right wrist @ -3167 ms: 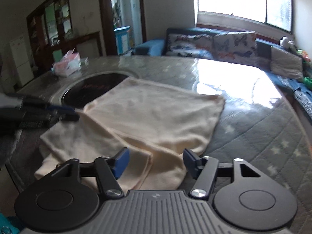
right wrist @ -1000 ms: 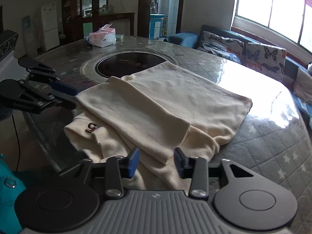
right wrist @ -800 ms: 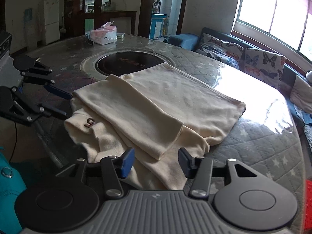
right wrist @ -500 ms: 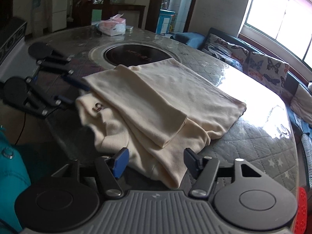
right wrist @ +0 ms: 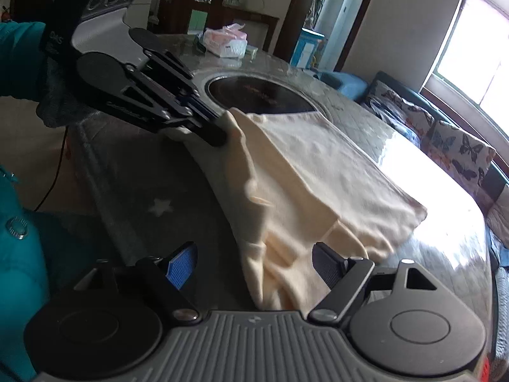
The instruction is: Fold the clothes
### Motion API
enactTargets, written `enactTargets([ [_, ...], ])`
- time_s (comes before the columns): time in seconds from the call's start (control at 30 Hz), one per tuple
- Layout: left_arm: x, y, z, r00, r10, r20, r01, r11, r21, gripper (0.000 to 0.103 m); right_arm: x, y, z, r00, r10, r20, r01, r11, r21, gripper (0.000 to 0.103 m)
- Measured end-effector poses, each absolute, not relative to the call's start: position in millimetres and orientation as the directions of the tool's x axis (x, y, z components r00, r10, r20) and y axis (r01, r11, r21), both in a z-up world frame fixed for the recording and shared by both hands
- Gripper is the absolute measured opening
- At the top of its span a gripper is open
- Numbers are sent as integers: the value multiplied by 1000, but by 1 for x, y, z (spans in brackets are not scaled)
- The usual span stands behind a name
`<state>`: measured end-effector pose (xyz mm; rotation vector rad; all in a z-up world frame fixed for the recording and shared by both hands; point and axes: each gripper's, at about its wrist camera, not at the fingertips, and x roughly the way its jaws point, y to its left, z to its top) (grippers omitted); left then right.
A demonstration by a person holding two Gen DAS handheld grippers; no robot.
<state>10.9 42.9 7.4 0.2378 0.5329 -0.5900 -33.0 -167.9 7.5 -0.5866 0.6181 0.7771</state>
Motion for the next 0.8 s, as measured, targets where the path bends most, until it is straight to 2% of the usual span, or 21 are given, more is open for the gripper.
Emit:
enactTargets([
  [0.1, 16, 43, 7, 696, -467, -546, 580, 814, 43, 9, -20, -161, 4, 556, 465, -689, -776, 586, -232, 69],
  [0.23, 13, 46, 5, 689, -467, -555, 584, 811, 44, 14, 0, -155, -2, 501, 483, -718, -781, 610, -133, 33],
  [0.3, 7, 49, 5, 687, -467, -556, 591, 805, 54, 17, 4, -156, -1, 499, 489, -716, -775, 621, -116, 27],
  [0.33, 2, 51, 4, 687, -469, -555, 597, 800, 63, 23, 5, -157, 0, 500, 493, -713, -772, 626, -109, 21],
  [0.37, -2, 52, 4, 688, -467, -555, 602, 795, 78, 30, 7, -159, 2, 498, 499, -709, -768, 634, -92, 19],
  [0.43, -10, 54, 1, 690, -458, -561, 610, 784, 110, 34, 9, -162, 4, 498, 508, -702, -758, 649, -68, 15],
  [0.67, -22, 56, -17, 709, -393, -586, 616, 750, 242, 34, 11, -169, 11, 520, 517, -680, -732, 680, -44, 12],
  [0.7, -21, 56, -18, 713, -386, -586, 612, 750, 250, 32, 10, -169, 11, 522, 517, -678, -730, 682, -43, 12],
  [0.77, -20, 57, -20, 716, -377, -587, 604, 756, 252, 16, 8, -169, 12, 528, 518, -673, -728, 684, -45, 11],
  [0.8, -20, 58, -18, 717, -381, -584, 603, 759, 246, 14, 7, -169, 13, 531, 519, -670, -727, 685, -47, 11],
])
